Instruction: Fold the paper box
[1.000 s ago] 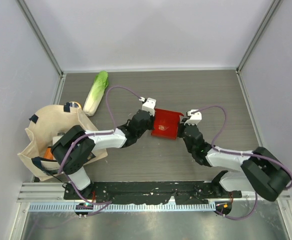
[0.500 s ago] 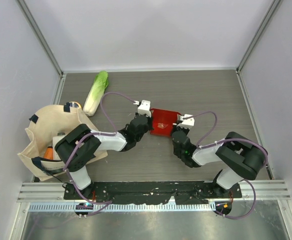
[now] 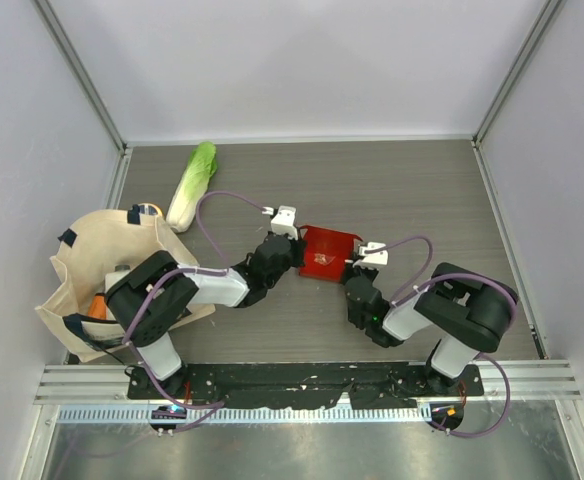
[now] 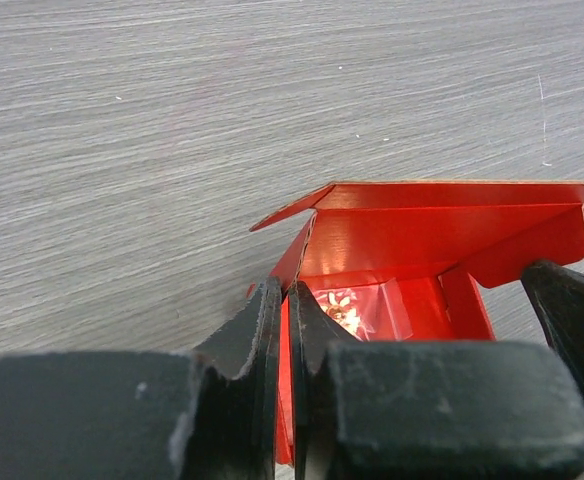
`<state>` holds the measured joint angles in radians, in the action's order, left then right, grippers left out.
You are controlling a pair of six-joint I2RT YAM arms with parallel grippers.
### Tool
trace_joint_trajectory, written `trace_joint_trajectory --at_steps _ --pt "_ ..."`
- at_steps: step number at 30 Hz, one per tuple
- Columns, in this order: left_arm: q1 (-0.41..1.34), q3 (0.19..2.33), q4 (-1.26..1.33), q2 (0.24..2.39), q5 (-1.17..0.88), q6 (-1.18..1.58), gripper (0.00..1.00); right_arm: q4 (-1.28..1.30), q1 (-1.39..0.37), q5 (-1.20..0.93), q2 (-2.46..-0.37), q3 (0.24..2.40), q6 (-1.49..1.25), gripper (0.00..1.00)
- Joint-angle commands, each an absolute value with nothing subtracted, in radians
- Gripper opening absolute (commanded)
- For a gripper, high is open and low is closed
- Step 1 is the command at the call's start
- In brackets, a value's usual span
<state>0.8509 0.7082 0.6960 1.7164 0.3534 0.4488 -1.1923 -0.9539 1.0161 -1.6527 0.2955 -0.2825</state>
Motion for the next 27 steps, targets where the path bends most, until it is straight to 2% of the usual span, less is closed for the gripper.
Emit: trace_joint_trajectory --at_steps 1,13,20,23,24,26,27 --pt "0.859 0.730 0.672 1.672 0.308 0.468 0.09 -1.250 -0.962 0.965 -1.608 0.268 -0.249 0.01" --pt "0.859 0.768 0.692 1.729 0.170 0.543 0.05 -1.216 -0.962 0.847 -1.605 0.305 -0.259 0.01" --pt "0.859 0.752 0.643 1.692 0.198 0.500 0.13 -1.123 -0.963 0.902 -1.528 0.288 -0.270 0.01" --pt "0.858 0.733 0.597 1.643 0.221 0.466 0.19 -0.984 -0.962 0.917 -1.412 0.268 -0.288 0.09" --pt "0.857 0.729 0.588 1.620 0.222 0.462 0.21 -0.895 -0.962 0.905 -1.373 0.268 -0.291 0.16" --pt "0.856 0.721 0.560 1.597 0.224 0.450 0.31 -0.797 -0.962 0.897 -1.269 0.273 -0.308 0.25" --pt "0.854 0.715 0.551 1.582 0.222 0.443 0.34 -0.696 -0.959 0.900 -1.237 0.275 -0.327 0.34"
